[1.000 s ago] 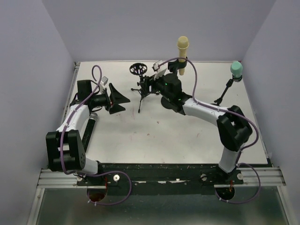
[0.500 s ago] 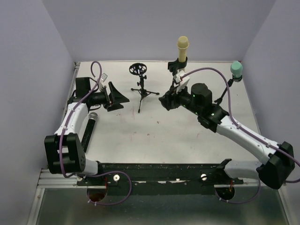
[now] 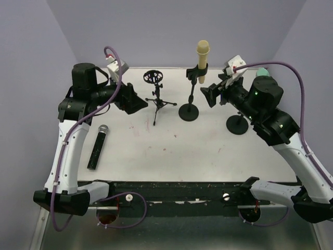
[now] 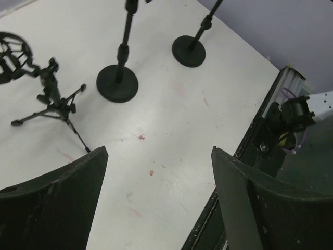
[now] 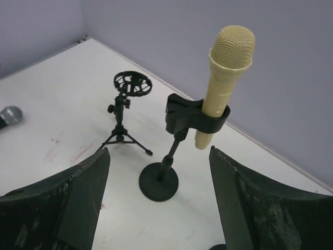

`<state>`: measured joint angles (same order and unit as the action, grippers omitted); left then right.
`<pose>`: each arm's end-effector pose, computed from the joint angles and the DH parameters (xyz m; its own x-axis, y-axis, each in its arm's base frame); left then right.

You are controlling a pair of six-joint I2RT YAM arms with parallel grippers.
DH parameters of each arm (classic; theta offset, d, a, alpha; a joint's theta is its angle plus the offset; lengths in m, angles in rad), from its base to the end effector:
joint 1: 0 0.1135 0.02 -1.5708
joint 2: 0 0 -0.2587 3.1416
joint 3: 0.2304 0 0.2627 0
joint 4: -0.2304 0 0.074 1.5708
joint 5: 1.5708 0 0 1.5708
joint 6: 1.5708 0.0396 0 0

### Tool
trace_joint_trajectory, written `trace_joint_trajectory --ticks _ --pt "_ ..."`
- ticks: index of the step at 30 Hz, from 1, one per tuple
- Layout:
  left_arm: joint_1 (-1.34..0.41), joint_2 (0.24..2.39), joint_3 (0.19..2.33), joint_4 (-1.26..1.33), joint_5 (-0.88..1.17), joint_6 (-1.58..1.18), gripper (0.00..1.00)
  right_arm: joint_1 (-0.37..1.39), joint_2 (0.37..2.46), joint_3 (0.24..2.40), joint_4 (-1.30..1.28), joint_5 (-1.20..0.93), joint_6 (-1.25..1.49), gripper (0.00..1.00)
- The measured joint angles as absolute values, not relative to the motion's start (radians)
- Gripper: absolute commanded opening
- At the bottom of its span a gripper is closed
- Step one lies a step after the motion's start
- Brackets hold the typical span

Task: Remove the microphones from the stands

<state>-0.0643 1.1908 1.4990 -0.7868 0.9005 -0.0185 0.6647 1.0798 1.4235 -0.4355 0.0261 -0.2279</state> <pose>0.2346 -0.0462 0.4431 -0.4731 0.0190 -0.8808 0.7254 0.5757 -0.3772 0.1830 0.1421 0.4739 0.0644 -0.2365 -0.9695 -0.5970 0.7693 -0.2273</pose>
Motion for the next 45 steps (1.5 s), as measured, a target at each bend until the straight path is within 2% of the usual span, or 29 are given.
trace_joint_trajectory --ticks 5,8,19,25,31,37,45 --pt "-0.273 1.233 1.523 -0.728 0.838 0.05 0.87 0.608 1.2 1.455 -0.32 0.107 -0.165 0.89" --pt "-0.336 1.232 1.481 -0.669 0.807 0.077 0.87 0.546 1.295 1.445 -0.244 0.117 -0.135 0.9" --pt "-0.361 1.212 1.353 -0.508 0.749 0.019 0.87 0.477 1.411 1.341 0.161 0.023 -0.204 0.87" --pt "-0.362 1.212 1.351 -0.473 0.735 -0.009 0.87 0.477 1.485 1.306 0.321 -0.044 -0.268 0.75" --pt "-0.362 1.212 1.351 -0.465 0.726 -0.011 0.87 0.473 1.496 1.238 0.462 -0.038 -0.312 0.37" --pt "-0.362 1.215 1.345 -0.437 0.727 -0.035 0.87 0.472 1.478 1.214 0.48 -0.027 -0.287 0.23" --pt "-0.367 1.281 1.355 -0.374 0.726 -0.056 0.88 0.488 1.413 1.209 0.383 0.008 -0.211 0.15"
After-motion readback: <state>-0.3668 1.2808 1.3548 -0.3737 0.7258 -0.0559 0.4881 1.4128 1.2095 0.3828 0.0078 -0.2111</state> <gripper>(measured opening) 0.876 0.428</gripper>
